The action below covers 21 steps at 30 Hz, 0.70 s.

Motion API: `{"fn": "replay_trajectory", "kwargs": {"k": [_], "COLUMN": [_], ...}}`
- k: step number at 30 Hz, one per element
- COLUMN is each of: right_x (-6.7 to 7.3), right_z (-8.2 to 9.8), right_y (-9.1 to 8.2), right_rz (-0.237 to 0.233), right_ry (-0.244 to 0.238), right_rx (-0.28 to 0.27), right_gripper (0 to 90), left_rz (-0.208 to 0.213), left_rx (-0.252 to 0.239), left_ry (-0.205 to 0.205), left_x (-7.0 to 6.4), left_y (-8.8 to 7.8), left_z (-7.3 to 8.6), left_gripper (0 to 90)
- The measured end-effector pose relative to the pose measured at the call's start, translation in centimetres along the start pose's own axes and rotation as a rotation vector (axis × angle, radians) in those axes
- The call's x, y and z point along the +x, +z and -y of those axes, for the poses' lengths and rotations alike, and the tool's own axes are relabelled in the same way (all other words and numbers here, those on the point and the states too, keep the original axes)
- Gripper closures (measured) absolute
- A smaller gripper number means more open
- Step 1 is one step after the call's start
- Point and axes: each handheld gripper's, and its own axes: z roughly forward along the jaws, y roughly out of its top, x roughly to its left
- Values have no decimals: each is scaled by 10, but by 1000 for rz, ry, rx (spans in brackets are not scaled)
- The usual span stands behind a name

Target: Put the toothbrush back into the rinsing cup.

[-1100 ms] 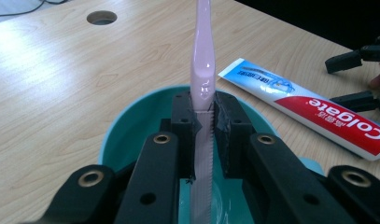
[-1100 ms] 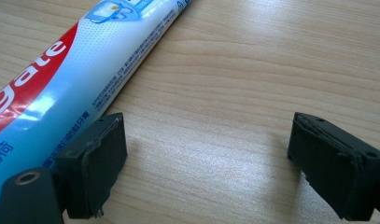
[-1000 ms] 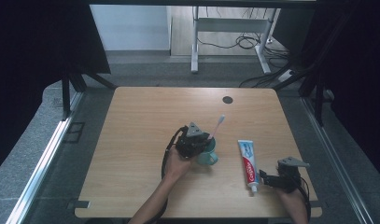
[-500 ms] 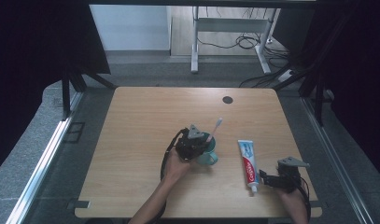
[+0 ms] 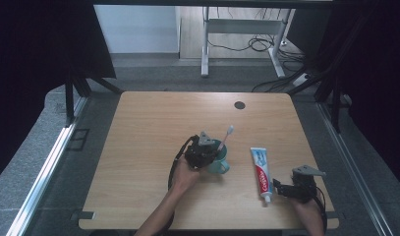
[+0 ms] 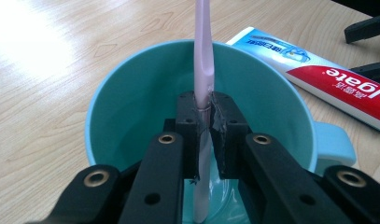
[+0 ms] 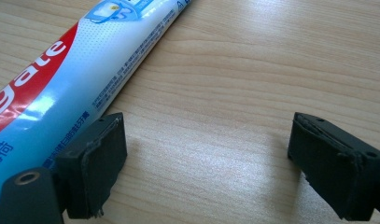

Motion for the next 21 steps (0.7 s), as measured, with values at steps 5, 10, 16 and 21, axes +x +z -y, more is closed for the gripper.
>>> {"fn": "replay_trajectory", "kwargs": {"k": [5,10,16,21], "right_x": [0,0,0,0], "right_z": [0,0,0,0], "right_y": [0,0,0,0], "right_rz": [0,1,1,1], "right_ry": [-1,1,1,-1], "right_rx": [-2,-2,-1,-3], "right_gripper": [113,113,113,113], "left_rz": [6,8,7,-4], "left_rx": [13,15,6,-1], "left_ry": [4,5,13,25], "left_x": [0,0,-1,-4], "left_y": [0,1,-1,-4], "left_z": [-1,-1,-2,-4], "left_gripper": [818,799,703,638]}}
